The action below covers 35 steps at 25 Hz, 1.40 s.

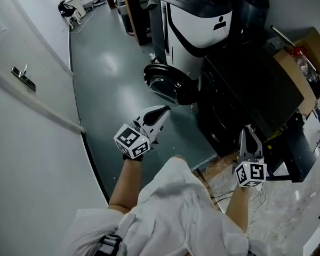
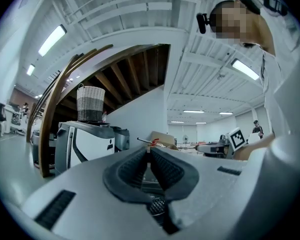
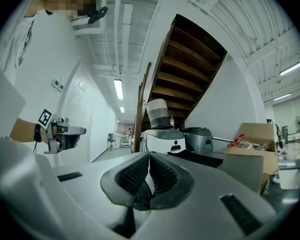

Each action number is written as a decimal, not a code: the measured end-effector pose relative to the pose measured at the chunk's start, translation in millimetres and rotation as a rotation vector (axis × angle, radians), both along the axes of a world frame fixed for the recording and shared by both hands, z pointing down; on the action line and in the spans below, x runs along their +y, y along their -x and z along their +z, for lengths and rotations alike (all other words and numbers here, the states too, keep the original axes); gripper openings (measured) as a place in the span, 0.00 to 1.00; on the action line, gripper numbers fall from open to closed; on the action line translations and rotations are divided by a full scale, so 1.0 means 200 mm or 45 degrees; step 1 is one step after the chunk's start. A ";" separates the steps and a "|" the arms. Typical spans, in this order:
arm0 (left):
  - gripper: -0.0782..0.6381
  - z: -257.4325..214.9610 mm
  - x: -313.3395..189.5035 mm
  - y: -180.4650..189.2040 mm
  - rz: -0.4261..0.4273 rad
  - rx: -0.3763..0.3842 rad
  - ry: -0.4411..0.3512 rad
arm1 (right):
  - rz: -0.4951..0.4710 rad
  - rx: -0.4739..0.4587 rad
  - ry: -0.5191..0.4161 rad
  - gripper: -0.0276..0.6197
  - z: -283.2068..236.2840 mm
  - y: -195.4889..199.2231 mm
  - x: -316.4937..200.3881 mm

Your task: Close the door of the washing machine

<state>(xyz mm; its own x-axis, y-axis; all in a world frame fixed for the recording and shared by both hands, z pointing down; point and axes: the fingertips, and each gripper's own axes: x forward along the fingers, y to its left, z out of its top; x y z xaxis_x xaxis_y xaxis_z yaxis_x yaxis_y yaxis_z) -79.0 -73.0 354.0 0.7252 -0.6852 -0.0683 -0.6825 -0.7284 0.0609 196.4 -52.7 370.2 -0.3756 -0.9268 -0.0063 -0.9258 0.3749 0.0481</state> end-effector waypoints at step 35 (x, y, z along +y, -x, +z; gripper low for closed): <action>0.57 0.41 -1.21 0.49 0.282 -0.218 0.102 | -0.223 0.037 0.145 0.09 0.27 0.71 -1.08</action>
<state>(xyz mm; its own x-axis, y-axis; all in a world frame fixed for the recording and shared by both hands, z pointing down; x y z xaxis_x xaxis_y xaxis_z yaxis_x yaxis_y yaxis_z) -176.4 -315.9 435.5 0.8540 -0.5071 0.1162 -0.5126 -0.8583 0.0219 55.0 -269.7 424.2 -0.5295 -0.8414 0.1081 -0.8449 0.5345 0.0218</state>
